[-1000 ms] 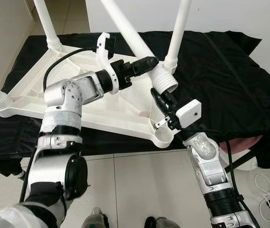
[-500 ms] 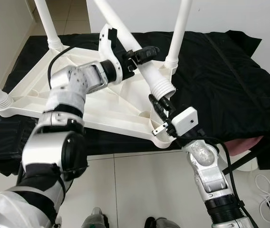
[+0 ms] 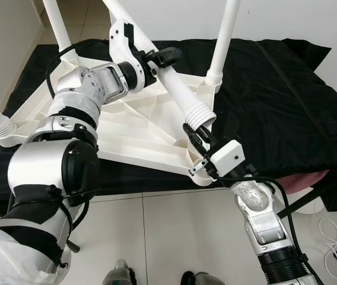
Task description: Building children table
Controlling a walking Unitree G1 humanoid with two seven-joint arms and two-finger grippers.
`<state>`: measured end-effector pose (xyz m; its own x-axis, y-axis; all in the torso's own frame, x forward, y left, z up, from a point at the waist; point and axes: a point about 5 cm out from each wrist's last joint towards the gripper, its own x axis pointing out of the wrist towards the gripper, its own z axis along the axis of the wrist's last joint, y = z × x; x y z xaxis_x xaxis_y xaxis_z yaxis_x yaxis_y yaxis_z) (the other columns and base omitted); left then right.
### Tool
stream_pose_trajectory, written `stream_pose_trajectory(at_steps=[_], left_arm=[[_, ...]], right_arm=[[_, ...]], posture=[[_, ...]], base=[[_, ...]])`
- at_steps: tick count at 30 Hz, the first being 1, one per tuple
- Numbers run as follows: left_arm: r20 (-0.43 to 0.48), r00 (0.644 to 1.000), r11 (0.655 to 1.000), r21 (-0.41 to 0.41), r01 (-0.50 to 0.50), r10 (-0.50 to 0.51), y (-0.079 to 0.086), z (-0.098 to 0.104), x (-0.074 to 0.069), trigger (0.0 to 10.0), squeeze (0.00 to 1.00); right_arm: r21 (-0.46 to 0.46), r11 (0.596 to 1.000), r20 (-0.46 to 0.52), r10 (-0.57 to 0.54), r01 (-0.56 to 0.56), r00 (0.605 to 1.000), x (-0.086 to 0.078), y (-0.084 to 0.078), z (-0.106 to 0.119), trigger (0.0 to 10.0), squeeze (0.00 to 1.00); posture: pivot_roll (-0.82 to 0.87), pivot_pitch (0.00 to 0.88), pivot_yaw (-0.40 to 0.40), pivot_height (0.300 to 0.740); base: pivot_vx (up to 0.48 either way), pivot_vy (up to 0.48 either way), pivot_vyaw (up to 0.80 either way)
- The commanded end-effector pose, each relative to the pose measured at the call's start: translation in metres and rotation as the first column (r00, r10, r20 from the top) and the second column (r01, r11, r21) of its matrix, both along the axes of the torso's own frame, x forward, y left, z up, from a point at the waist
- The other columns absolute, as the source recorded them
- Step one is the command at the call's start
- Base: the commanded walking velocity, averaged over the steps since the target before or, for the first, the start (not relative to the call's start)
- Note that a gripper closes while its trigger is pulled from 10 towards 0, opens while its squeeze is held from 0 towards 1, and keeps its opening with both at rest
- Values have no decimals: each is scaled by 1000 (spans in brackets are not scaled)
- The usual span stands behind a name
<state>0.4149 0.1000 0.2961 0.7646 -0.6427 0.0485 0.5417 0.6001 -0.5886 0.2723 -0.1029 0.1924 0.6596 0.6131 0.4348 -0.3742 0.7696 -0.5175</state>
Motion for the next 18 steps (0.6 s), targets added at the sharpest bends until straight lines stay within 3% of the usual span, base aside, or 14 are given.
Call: stream_pose_trajectory(at_steps=[1, 12, 13, 18], left_arm=[[-10, 1000, 1000, 23, -11, 12, 1, 2, 1, 0, 0], [-98, 995, 998, -49, -37, 32, 0, -3, 2, 0, 0], [-102, 994, 998, -54, -39, 33, 0, -3, 2, 0, 0], [-107, 993, 997, -57, -47, 41, 2, -4, 3, 0, 0]], right_arm=[[-7, 1000, 23, 2, -2, 1000, -2, 0, 0, 10000, 0], [18, 999, 69, -37, 35, 997, -1, -1, 3, 10000, 0], [44, 998, 67, -44, 41, 997, -1, -2, 3, 10000, 1000], [100, 991, 94, -95, 85, 991, -5, -4, 4, 10000, 1000]], posture=[[-18, 69, 42, 740], [-12, 76, 39, 740], [-10, 78, 38, 740], [-5, 84, 37, 740]], base=[[0, 0, 0], [0, 0, 0], [0, 0, 0], [0, 0, 0]])
